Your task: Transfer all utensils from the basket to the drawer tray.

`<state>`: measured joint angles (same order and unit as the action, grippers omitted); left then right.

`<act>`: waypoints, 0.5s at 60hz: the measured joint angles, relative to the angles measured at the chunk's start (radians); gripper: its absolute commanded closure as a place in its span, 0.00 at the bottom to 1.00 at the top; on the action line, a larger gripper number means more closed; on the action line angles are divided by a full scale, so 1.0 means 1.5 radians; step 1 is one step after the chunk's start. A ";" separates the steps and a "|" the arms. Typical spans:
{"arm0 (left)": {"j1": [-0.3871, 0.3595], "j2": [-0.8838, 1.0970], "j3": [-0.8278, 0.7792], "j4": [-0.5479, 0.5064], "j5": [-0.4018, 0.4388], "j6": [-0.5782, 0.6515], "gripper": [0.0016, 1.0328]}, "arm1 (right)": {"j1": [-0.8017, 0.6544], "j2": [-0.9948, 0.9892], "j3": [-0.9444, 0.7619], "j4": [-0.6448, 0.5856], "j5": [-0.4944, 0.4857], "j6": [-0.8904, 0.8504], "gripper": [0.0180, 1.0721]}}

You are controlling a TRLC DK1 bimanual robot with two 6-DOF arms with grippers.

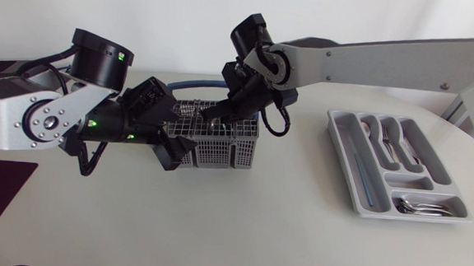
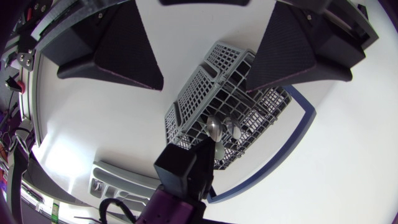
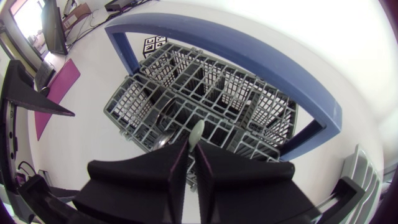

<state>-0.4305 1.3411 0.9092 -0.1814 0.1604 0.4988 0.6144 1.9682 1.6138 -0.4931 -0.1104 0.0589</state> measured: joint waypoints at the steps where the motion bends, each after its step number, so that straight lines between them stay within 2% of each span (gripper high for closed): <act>1: 0.000 0.000 0.000 0.000 0.000 0.000 0.10 | 0.000 0.000 0.000 0.001 0.001 -0.001 0.93; 30: 0.000 -0.008 -0.001 -0.001 0.000 0.000 0.10 | 0.017 -0.014 -0.024 0.038 0.036 -0.015 0.95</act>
<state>-0.4309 1.3285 0.9081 -0.1822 0.1604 0.4992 0.6399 1.9472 1.5776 -0.4358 -0.0566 0.0360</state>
